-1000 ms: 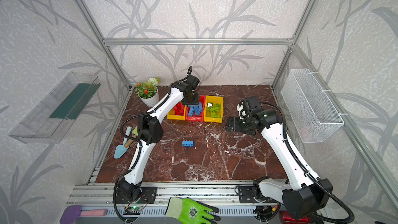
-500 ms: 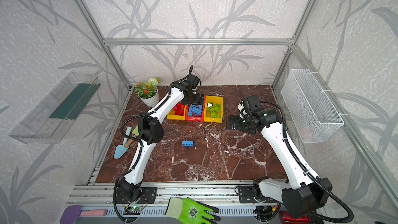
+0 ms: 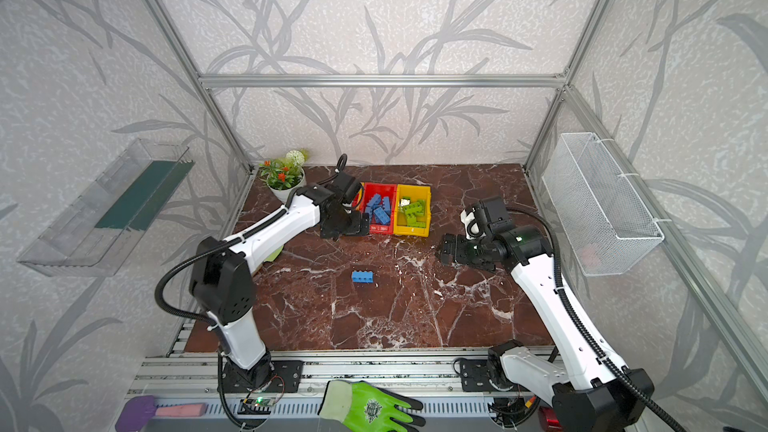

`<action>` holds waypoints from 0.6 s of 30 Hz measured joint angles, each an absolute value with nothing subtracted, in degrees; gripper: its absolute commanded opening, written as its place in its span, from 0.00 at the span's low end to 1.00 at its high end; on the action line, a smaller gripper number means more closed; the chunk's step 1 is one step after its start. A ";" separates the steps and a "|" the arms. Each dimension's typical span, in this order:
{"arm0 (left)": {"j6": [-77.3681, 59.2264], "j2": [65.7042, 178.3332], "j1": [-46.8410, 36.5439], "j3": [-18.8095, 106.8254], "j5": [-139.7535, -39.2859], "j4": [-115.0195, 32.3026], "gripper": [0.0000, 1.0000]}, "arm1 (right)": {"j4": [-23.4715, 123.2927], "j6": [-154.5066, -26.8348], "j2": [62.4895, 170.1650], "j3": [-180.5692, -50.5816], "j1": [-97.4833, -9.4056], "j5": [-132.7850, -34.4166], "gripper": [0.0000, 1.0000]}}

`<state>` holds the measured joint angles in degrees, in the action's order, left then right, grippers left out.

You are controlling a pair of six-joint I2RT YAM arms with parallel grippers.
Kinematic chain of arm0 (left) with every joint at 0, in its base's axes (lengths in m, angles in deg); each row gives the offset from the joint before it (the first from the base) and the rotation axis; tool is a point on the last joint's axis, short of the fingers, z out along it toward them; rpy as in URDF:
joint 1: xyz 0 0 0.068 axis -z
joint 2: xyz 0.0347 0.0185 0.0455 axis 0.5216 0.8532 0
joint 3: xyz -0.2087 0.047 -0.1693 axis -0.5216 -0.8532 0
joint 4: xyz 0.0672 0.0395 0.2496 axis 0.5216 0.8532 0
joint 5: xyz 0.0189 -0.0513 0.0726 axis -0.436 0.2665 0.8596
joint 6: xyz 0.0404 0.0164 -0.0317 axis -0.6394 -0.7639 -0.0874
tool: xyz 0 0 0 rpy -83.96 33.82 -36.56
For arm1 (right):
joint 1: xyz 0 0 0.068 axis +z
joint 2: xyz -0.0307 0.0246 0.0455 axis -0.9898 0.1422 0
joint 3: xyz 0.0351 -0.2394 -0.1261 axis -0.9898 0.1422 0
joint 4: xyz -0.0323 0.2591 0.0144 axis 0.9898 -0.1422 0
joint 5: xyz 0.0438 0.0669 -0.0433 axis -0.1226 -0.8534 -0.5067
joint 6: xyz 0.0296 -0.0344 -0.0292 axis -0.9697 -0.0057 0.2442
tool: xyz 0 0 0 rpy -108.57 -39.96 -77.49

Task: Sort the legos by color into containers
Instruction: 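Lower the left gripper onto the last blue brick and grasp it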

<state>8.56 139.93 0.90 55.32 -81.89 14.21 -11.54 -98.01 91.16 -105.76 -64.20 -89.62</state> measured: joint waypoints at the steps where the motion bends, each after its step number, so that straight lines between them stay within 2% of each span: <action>1: 9.39 138.29 1.95 52.45 -81.73 13.60 0.99 | -11.65 -98.01 90.70 -105.28 -64.00 -89.86 0.99; 8: 17.46 132.52 11.39 38.33 -81.16 9.76 0.99 | -12.57 -98.01 87.44 -102.75 -62.36 -90.85 0.99; 18: 21.54 134.81 13.53 37.11 -79.02 5.14 0.99 | -15.14 -98.20 81.63 -102.24 -61.88 -90.69 0.99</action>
<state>21.54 134.81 13.53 37.11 -79.02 5.14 -15.14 -98.20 81.63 -102.24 -61.88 -90.69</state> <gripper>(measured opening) 0.992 0.992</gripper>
